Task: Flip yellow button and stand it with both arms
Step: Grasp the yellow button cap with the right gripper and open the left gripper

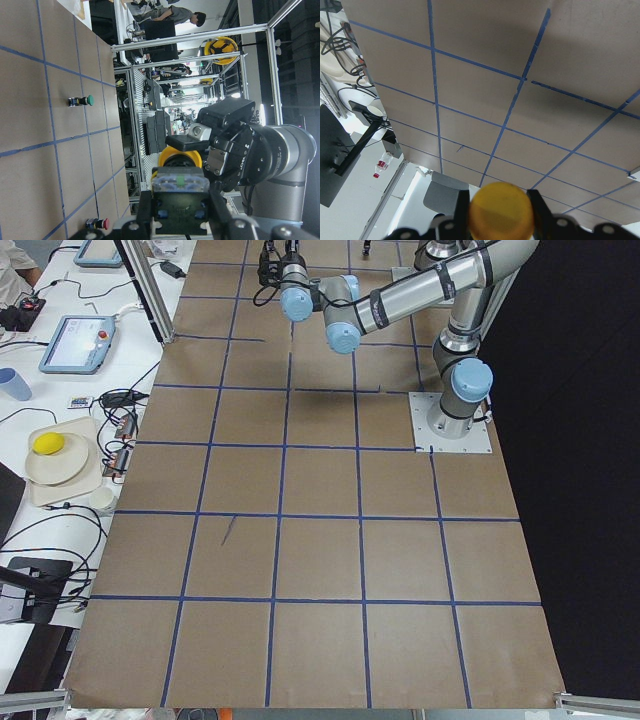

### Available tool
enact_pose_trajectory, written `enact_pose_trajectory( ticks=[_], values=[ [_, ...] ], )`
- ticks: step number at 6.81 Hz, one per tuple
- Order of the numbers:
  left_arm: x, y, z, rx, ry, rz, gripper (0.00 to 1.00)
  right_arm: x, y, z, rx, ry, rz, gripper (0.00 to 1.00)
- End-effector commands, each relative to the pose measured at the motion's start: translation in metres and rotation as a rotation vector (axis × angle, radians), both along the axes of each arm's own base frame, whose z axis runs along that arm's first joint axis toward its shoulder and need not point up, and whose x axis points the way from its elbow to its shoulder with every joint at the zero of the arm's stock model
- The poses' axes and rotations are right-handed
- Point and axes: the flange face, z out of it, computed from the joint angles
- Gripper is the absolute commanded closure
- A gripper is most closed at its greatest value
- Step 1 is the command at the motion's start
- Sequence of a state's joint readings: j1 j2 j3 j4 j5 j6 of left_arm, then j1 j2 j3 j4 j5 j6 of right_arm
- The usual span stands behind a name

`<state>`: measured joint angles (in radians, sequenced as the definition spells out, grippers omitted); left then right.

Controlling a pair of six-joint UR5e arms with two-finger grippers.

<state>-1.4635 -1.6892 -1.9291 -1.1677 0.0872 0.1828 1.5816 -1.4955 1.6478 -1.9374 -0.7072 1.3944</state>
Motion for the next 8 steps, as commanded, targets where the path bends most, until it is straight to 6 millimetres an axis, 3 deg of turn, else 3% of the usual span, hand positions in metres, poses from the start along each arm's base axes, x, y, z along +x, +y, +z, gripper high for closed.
enact_pose_trajectory(
  ticks=[1,3,4,5,6,8],
  values=[
    [0.000,0.000,0.000,0.049,0.000,0.004,0.00,-0.001,0.000,0.001,-0.002,0.000,-0.002,0.83],
    [0.001,-0.003,0.007,0.042,-0.007,0.007,0.00,-0.003,-0.002,0.003,-0.015,0.004,0.001,0.86],
    [0.005,-0.006,0.018,0.029,-0.080,0.014,0.00,-0.021,-0.008,0.002,-0.041,0.014,-0.010,0.87],
    [0.011,-0.021,0.036,0.034,-0.260,0.061,0.00,-0.050,-0.016,-0.002,-0.121,0.046,0.017,0.87],
    [0.014,-0.034,0.070,0.055,-0.379,0.153,0.00,-0.066,-0.020,-0.008,-0.212,0.108,0.086,0.87],
    [0.003,-0.031,0.089,-0.003,-0.781,0.262,0.01,-0.079,-0.019,-0.017,-0.387,0.316,0.289,0.88]
  ],
)
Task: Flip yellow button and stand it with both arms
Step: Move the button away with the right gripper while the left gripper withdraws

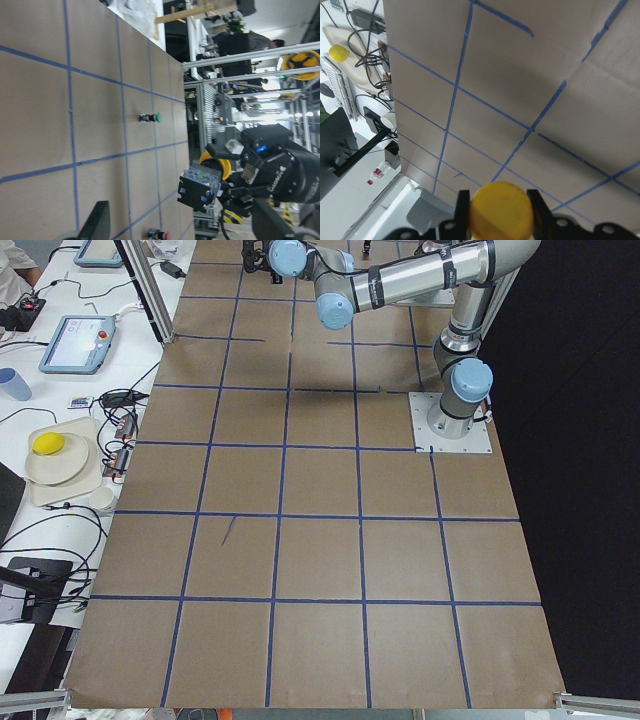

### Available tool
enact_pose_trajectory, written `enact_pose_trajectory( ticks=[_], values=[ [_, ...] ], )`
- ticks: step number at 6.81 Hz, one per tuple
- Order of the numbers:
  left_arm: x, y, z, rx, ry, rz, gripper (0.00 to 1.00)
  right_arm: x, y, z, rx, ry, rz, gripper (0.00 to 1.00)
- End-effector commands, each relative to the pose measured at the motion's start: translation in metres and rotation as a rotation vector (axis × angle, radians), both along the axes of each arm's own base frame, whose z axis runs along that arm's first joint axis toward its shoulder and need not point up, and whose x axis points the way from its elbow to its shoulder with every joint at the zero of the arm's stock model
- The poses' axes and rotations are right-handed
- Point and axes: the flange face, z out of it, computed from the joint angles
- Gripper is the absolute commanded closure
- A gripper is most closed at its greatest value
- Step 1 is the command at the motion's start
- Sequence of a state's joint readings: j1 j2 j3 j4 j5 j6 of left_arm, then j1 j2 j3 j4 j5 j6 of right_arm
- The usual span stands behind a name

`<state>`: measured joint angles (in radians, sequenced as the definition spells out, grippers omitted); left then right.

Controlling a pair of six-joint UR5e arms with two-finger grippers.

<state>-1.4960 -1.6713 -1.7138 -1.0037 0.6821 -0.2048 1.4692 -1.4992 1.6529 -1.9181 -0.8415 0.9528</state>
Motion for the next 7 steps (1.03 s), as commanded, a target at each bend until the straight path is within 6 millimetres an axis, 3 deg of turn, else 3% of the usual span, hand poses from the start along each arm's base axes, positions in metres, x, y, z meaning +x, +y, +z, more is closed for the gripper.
enact_pose_trajectory(
  ticks=[1,3,4,6,7],
  values=[
    [-0.017,0.015,0.020,0.003,-0.440,0.079,0.01,-0.018,0.006,-0.008,-0.205,0.272,0.304,0.90],
    [0.019,0.029,0.036,0.256,-0.808,0.037,0.01,-0.037,0.019,-0.019,-0.296,0.506,0.695,0.91],
    [0.029,0.037,0.030,0.341,-0.861,0.018,0.01,-0.059,0.016,-0.028,-0.347,0.567,0.828,0.92],
    [0.044,0.051,0.028,0.345,-0.874,-0.044,0.01,-0.161,0.026,-0.070,-0.498,0.605,1.105,0.92],
    [0.047,0.054,0.029,0.328,-0.876,-0.055,0.00,-0.189,0.037,-0.072,-0.605,0.664,1.249,0.92]
  ],
)
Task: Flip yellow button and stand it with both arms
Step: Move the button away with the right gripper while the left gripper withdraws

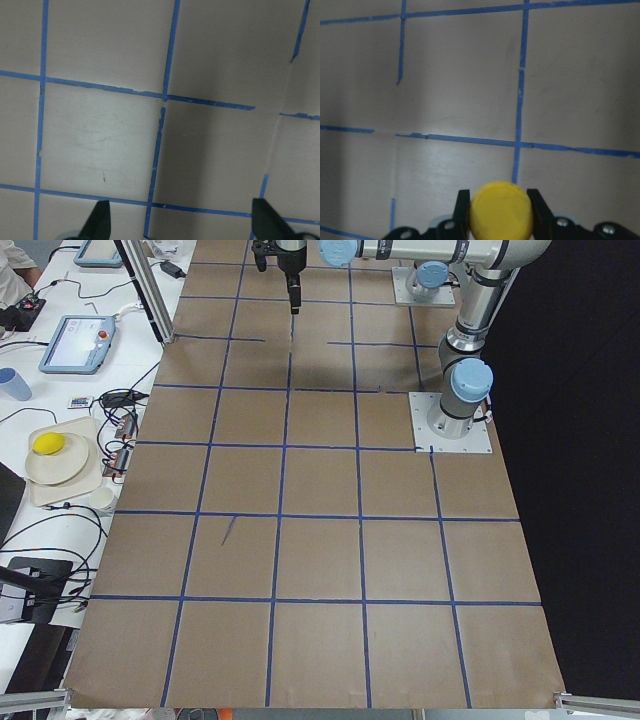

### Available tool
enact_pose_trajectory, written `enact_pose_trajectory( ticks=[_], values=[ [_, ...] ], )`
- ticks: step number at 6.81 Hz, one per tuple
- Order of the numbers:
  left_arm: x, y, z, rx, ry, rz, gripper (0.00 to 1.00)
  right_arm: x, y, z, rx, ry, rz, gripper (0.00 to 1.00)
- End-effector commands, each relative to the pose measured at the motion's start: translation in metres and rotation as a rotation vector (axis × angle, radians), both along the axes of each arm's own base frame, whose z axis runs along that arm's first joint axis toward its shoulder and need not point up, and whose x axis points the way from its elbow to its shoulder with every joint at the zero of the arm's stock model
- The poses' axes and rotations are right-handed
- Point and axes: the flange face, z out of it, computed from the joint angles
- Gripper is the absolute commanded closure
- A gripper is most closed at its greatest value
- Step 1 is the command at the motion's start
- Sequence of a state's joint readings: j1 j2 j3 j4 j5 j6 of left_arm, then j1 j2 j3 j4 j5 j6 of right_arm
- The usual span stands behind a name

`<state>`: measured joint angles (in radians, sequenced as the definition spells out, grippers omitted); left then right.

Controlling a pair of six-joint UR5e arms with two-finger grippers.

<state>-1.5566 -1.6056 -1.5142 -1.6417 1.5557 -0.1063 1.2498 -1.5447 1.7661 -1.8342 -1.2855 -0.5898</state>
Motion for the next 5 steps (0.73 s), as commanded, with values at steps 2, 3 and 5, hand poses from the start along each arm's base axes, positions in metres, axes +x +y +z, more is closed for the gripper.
enact_pose_trajectory(
  ticks=[2,3,5],
  values=[
    [0.006,0.032,0.004,-0.002,-0.002,-0.012,0.01,-0.122,0.039,-0.034,-0.162,0.089,0.358,0.93],
    [0.010,0.044,-0.010,-0.005,0.000,-0.013,0.01,-0.152,0.049,-0.040,-0.232,0.135,0.468,0.93],
    [0.012,0.063,-0.015,-0.013,-0.003,-0.012,0.00,-0.188,0.069,-0.062,-0.323,0.101,0.573,0.93]
  ],
)
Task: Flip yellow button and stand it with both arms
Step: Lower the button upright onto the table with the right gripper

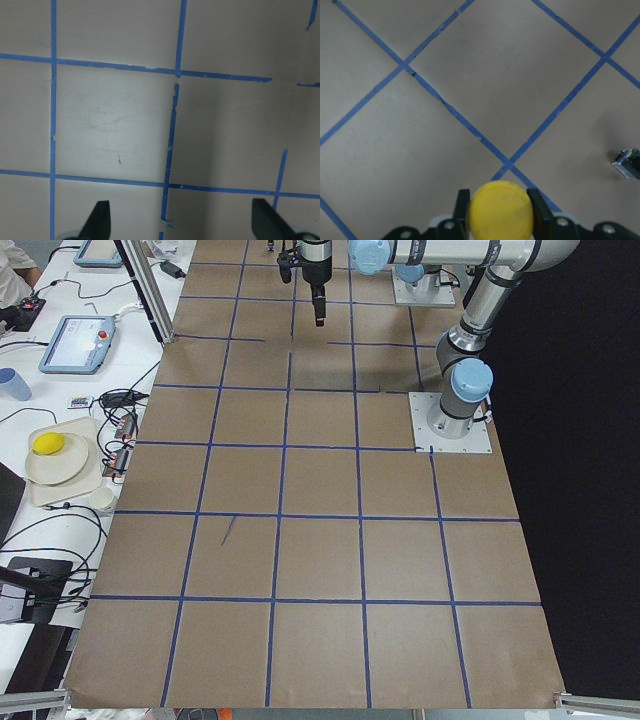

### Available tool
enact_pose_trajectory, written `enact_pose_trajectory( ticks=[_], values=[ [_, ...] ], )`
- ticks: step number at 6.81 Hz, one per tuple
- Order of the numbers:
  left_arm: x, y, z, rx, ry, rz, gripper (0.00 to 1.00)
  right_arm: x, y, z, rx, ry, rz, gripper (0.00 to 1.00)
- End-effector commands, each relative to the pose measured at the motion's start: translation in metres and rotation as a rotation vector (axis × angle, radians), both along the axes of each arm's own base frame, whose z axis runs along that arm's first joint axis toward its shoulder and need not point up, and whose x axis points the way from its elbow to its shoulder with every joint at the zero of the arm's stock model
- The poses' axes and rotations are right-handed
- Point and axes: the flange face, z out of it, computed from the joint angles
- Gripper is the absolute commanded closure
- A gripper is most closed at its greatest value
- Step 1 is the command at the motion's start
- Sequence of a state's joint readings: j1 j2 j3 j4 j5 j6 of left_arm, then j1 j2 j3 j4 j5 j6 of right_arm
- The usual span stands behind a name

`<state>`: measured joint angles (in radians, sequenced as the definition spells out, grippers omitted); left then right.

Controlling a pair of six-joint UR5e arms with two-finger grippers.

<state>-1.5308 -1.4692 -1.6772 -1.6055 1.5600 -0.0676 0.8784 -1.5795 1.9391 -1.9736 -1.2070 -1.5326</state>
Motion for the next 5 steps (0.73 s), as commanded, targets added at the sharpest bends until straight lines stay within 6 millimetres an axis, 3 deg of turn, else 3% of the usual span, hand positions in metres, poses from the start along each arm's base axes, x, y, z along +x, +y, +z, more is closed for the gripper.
enact_pose_trajectory(
  ticks=[1,3,5],
  values=[
    [0.001,0.009,-0.004,-0.001,0.000,0.000,0.00,-0.045,0.029,-0.026,-0.088,-0.062,0.071,0.93],
    [0.001,0.001,-0.007,0.010,-0.003,0.009,0.00,-0.068,0.047,-0.047,-0.116,-0.085,0.094,0.93],
    [0.003,0.002,-0.011,0.016,-0.004,0.003,0.00,-0.086,0.037,-0.087,-0.135,-0.206,0.053,0.92]
  ],
)
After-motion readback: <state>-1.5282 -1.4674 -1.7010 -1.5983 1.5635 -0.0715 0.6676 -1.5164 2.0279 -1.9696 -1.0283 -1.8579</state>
